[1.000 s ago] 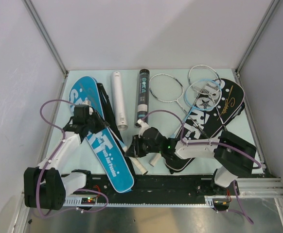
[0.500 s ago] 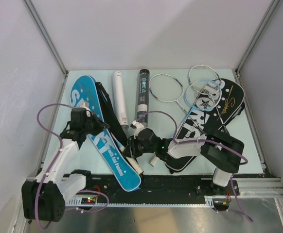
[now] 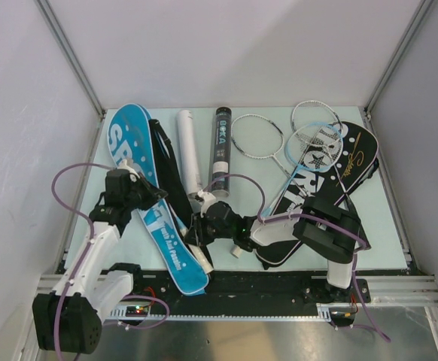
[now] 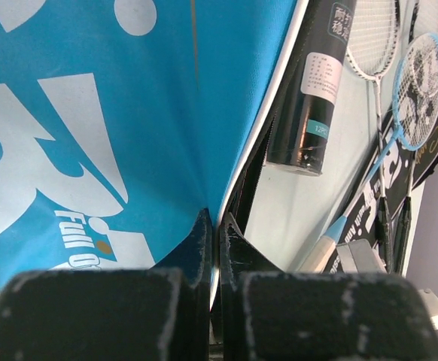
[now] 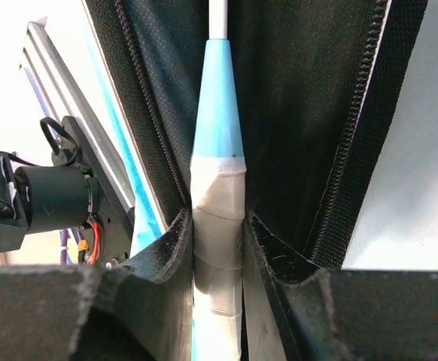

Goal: Pack up the badminton gear
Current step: Place the racket in the racket bag.

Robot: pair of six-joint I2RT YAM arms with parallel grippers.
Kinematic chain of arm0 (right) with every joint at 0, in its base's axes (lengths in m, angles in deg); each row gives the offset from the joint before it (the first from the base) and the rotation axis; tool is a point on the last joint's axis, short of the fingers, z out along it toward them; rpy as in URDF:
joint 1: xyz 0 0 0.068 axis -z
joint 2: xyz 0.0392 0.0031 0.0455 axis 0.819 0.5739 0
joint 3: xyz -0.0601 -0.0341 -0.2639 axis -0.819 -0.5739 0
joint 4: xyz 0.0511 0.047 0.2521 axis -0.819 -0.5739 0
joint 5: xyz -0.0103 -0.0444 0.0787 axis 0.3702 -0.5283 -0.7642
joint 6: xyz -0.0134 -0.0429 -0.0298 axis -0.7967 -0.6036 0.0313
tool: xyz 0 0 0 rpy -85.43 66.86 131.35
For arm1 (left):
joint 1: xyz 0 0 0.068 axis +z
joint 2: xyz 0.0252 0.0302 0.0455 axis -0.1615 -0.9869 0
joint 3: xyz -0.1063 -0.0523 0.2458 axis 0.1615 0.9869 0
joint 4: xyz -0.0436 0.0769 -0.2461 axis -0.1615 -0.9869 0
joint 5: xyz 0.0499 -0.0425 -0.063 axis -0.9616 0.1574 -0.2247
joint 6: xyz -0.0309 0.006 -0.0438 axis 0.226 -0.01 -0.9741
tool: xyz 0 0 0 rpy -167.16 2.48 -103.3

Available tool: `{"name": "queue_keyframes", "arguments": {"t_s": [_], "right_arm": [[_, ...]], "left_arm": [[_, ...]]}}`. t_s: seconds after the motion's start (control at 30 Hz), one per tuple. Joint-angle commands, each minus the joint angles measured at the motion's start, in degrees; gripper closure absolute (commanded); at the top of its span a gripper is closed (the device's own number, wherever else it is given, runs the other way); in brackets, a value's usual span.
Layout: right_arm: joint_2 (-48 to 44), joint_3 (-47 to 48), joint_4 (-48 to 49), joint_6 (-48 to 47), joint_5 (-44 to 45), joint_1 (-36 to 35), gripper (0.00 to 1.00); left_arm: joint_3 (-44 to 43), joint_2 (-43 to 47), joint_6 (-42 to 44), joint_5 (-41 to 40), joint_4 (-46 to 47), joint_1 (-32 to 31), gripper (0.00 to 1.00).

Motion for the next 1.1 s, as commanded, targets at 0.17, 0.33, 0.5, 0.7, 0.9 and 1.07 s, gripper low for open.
{"name": "queue_keyframes", "arguments": {"t_s": [0.17, 0.33, 0.5, 0.7, 0.9, 1.07], "right_arm": [[-0.18, 4.97, 4.57, -2.98, 8.23, 0.2, 0.92], [1.43, 5.62, 4.63, -2.76, 7.88, 0.02, 1.0], [1.19, 5.66, 4.54, -2.44, 7.62, -0.42, 1.0], [1.77, 6.17, 4.29, -1.31, 7.33, -0.44, 1.0], [1.8, 6.69, 4.67, -0.35, 7.14, -0.53, 1.0], [1.45, 6.58, 4.28, 0.01, 7.1, -0.53, 1.0]], "left_arm": [[-0.39, 1.6, 2.09, 9.91, -3.38, -1.34, 0.99], [-2.1, 0.37, 5.83, 3.8, -6.34, -1.33, 0.6], [0.44, 1.37, 4.03, 1.14, -7.08, -2.37, 0.49], [5.06, 3.36, -0.27, -2.16, -7.06, -4.71, 0.5], [5.84, 1.98, -1.28, -5.17, -7.07, -7.32, 0.55], [5.2, 1.48, -0.46, -4.83, -7.13, -7.46, 0.88]]}}
